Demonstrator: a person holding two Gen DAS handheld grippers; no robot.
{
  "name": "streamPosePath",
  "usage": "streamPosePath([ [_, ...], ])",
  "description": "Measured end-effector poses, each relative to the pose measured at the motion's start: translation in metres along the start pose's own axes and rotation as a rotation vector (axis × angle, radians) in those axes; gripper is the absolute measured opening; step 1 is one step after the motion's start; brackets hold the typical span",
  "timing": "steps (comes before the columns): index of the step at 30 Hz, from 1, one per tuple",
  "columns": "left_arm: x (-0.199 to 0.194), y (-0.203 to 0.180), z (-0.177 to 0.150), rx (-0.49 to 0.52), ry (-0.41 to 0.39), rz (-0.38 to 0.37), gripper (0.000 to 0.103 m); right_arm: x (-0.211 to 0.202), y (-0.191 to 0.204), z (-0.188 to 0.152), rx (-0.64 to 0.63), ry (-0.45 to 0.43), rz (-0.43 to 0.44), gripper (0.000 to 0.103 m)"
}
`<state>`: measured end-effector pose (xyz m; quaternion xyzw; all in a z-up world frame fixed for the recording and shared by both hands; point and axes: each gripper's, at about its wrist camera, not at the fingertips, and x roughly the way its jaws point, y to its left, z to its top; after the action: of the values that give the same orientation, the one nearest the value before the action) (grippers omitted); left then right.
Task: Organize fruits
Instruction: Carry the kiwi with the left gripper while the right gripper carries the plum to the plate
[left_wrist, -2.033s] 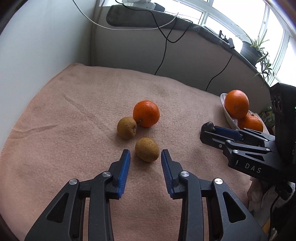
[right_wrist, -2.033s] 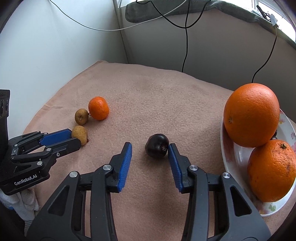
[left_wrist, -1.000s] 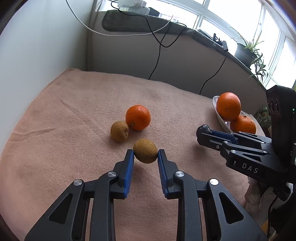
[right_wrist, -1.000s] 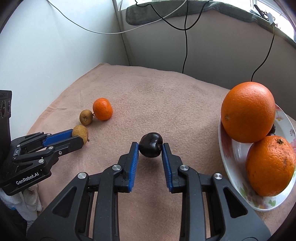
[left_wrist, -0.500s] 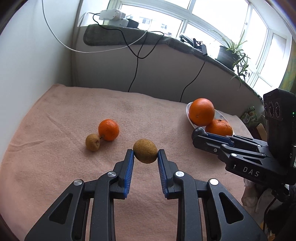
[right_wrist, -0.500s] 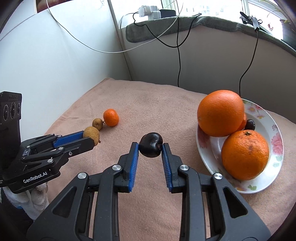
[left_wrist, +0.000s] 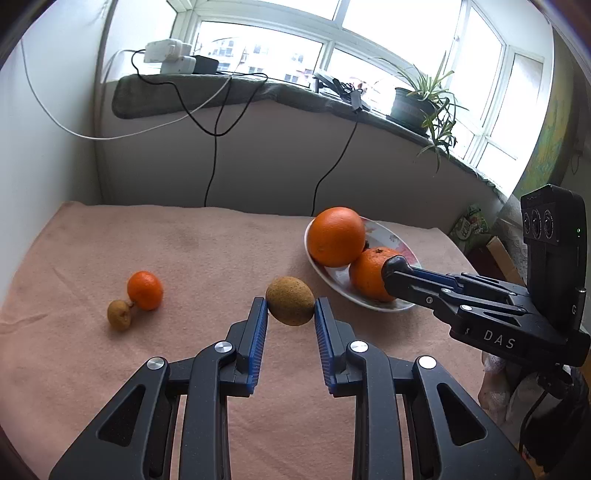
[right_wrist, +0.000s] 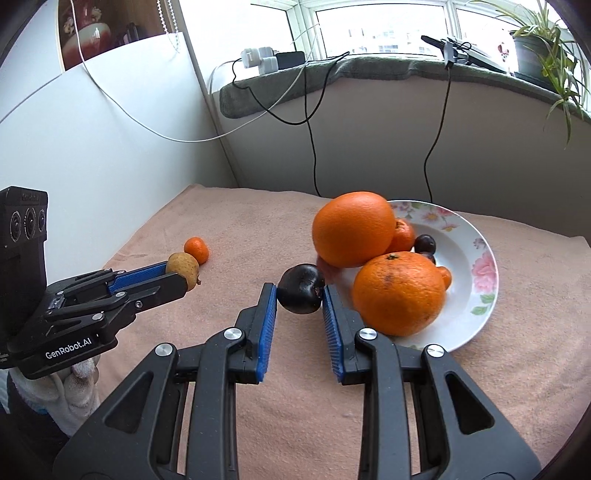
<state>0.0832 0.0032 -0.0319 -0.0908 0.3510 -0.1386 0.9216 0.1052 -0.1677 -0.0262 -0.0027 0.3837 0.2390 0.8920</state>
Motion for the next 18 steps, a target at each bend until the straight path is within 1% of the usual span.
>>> streamPosePath([
  [6, 0.005, -0.021, 0.008, 0.033, -0.006, -0.035, 0.025, -0.014, -0.026, 0.002, 0.04, -0.021, -0.03, 0.027],
  [18, 0.032, -0.064, 0.028, 0.1, 0.001, -0.089, 0.025, -0.028, -0.072, 0.004, 0.092, -0.045, -0.076, 0.027],
])
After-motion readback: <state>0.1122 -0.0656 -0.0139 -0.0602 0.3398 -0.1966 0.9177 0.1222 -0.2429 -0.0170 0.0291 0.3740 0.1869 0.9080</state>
